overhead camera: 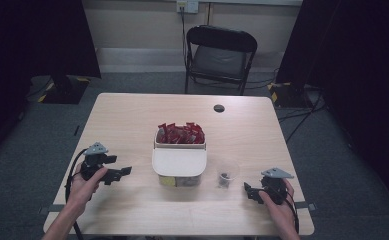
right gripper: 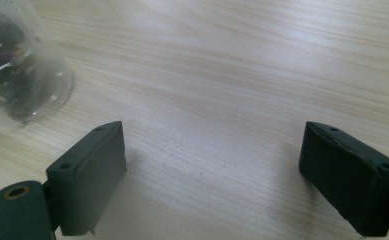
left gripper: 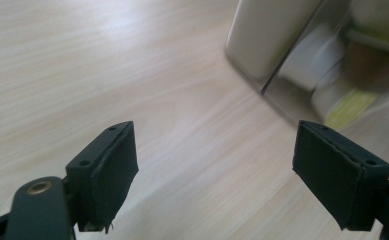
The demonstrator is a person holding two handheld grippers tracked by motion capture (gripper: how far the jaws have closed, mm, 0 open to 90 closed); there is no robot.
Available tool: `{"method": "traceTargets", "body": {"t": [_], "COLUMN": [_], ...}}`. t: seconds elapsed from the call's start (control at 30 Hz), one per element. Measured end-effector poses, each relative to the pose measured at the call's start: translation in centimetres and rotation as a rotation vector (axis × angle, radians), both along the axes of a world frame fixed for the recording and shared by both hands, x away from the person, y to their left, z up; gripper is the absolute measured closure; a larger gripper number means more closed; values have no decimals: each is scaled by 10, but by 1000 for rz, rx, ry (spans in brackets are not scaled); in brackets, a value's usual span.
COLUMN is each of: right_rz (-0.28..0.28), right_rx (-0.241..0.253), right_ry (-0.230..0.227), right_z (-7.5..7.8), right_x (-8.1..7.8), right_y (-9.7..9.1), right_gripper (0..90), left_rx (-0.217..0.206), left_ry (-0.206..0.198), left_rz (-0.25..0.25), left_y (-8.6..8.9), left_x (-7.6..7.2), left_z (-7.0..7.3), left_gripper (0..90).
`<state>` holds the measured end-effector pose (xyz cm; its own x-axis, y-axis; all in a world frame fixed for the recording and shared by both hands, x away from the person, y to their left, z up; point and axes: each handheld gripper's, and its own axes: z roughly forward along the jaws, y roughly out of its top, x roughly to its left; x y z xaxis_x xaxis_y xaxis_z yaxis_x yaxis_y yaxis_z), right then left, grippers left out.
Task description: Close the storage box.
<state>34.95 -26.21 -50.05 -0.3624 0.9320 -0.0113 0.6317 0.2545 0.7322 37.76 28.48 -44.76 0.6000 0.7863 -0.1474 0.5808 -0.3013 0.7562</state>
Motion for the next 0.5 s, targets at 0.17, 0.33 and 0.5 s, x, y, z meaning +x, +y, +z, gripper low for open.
{"method": "traceTargets", "body": {"t": [0.17, 0.33, 0.5], "right_rz": [0, 0, 0], "right_rx": [0, 0, 0], "right_ry": [0, 0, 0], "right_z": [0, 0, 0], "right_x": [0, 0, 0], "right_y": [0, 0, 0], "right_gripper": [111, 109, 109], "left_rx": [40, 52, 112], "left_ry": [7, 35, 33], "left_rz": [28, 67, 93], "left_y": [9, 11, 8], "left_x": [-8, -15, -16], "left_z": [-14, -33, -47], "left_gripper": [174, 174, 152]}}
